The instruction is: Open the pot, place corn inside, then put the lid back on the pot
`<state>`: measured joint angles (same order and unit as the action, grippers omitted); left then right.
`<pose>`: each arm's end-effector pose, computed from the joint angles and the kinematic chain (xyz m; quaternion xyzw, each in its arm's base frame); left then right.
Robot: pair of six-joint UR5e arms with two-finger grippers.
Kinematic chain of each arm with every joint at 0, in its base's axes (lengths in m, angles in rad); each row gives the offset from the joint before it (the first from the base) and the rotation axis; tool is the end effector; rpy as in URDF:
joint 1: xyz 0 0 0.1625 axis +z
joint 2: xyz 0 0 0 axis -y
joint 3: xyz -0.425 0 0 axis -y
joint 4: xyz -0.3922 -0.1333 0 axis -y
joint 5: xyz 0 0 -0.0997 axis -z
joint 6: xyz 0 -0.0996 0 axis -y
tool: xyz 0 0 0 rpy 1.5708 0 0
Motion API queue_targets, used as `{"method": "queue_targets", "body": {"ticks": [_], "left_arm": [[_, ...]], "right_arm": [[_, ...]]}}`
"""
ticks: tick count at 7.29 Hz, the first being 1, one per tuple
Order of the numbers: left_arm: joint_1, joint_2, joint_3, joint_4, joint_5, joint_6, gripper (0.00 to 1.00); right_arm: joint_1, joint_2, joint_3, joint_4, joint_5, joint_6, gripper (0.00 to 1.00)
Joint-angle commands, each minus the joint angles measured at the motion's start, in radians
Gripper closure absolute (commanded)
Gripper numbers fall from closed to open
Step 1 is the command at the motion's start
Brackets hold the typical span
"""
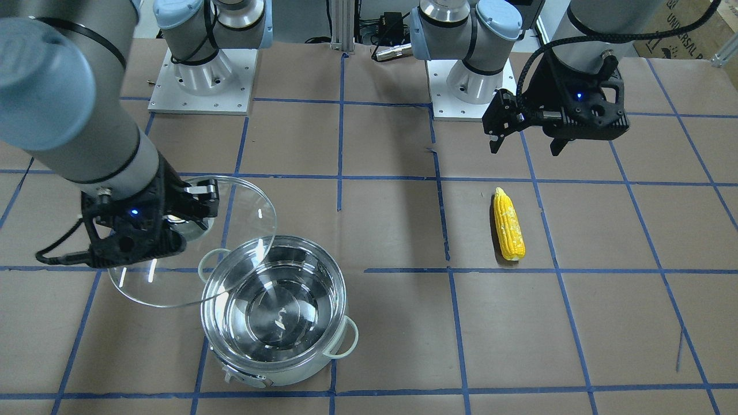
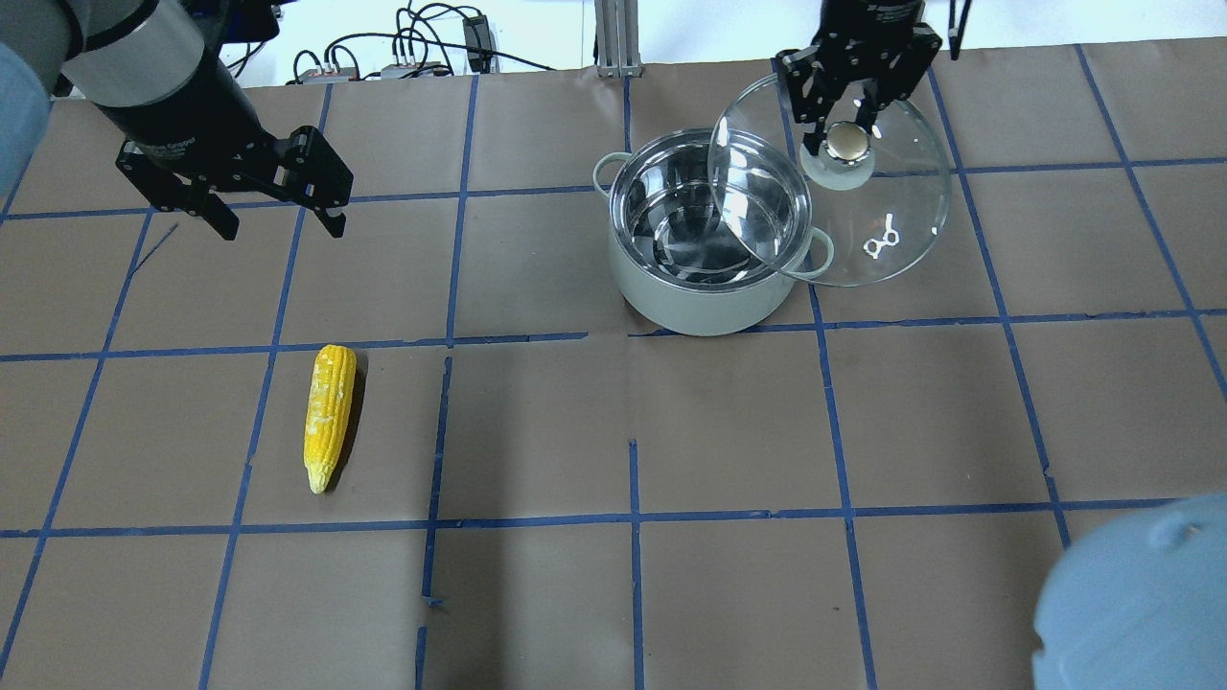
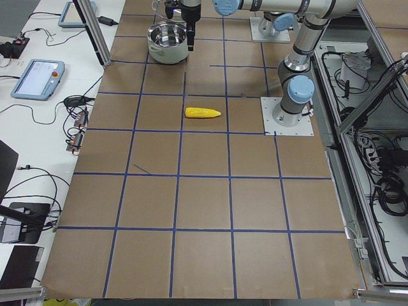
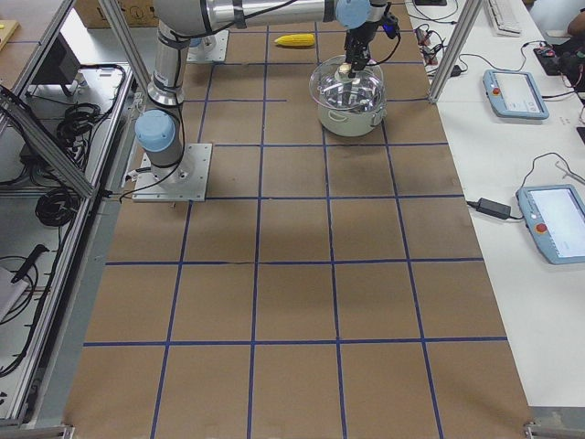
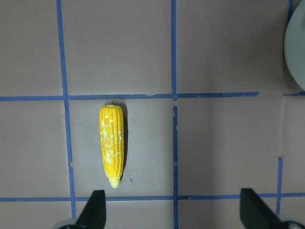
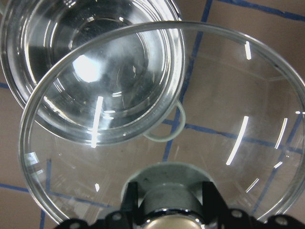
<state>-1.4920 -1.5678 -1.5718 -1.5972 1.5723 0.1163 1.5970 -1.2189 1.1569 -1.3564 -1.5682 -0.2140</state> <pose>-0.0943 -0.4971 0.4863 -0.0188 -0.9997 -0.0122 0.0004 0.1498 -0.6176 0.4722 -0.1194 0.9899 0.0757 0.0084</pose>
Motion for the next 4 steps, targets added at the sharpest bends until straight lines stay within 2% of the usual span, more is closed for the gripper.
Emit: {"method": "queue_targets", "body": {"ticks": [1,4], "left_arm": [[0.070,-0.005,-0.156,0.155,-0.008,0.087,0.00],[0.157,-0.041,-0.383,0.400,-0.005,0.186,0.00]], "right_arm": [[-0.075,-0.124,0.113,0.075,-0.012,-0.057,0.66],[-0.072,-0.232,0.242,0.092,-0.050,-0.050,0.66]]}}
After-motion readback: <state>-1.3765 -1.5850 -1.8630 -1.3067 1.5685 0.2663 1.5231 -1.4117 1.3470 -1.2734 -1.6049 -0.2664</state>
